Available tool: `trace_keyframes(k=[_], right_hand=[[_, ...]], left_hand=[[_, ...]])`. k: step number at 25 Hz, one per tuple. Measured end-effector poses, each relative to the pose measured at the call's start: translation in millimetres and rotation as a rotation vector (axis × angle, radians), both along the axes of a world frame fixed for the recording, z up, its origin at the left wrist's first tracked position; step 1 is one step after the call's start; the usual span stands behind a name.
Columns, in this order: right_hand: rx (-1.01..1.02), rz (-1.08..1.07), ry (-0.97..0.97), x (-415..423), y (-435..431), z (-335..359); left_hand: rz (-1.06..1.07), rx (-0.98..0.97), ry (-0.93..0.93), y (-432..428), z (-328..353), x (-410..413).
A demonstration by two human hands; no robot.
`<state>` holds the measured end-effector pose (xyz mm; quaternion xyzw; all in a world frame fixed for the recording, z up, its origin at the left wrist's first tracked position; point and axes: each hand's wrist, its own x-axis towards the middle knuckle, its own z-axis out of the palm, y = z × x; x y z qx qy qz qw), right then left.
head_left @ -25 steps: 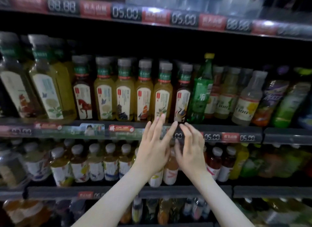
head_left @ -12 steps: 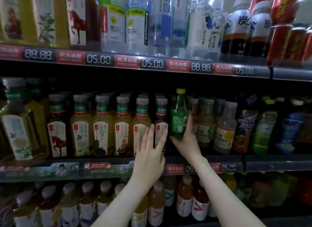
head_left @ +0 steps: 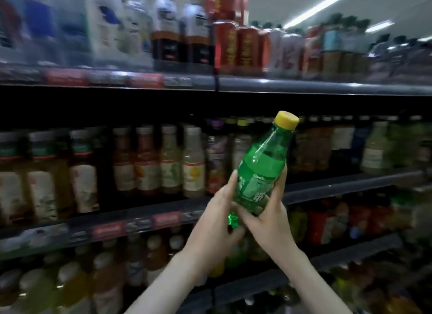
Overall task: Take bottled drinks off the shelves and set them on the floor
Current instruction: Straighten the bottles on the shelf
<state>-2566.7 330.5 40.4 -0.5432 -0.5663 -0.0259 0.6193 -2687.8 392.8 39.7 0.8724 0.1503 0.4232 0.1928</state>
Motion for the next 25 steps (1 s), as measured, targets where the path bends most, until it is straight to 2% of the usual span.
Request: trace_keyframes(k=[3,6,10,15,20,25], right_hand=[[-0.073,-0.055,0.094,111.7,-72.1,3.3],[-0.091,-0.190,0.179,225.0,-132.8,10.9],[-0.032,-0.308,0.289,348.3,-176.4,-1.6],[0.059,-0.472,0.327,503.6,-201.7,-27.6],[-0.030,-0.654,0.324,676.3,-238.0,-7.6],[-0.062,-0.832,0.358,861.4,-288.7,-8.5]], left_hand=[[-0.194,-0.127,0.132,-50.2,22.3,115.1],[-0.343,-0.099,0.220,-92.0,39.4,227.6],[-0.343,-0.066,0.159,-128.4,32.1,367.4],[-0.375,-0.033,0.144,-144.6,13.5,544.0],[-0.493,-0.052,0.217,-157.2,23.4,736.9],[-0.462,-0.042,0.098,-201.2,25.5,931.7]])
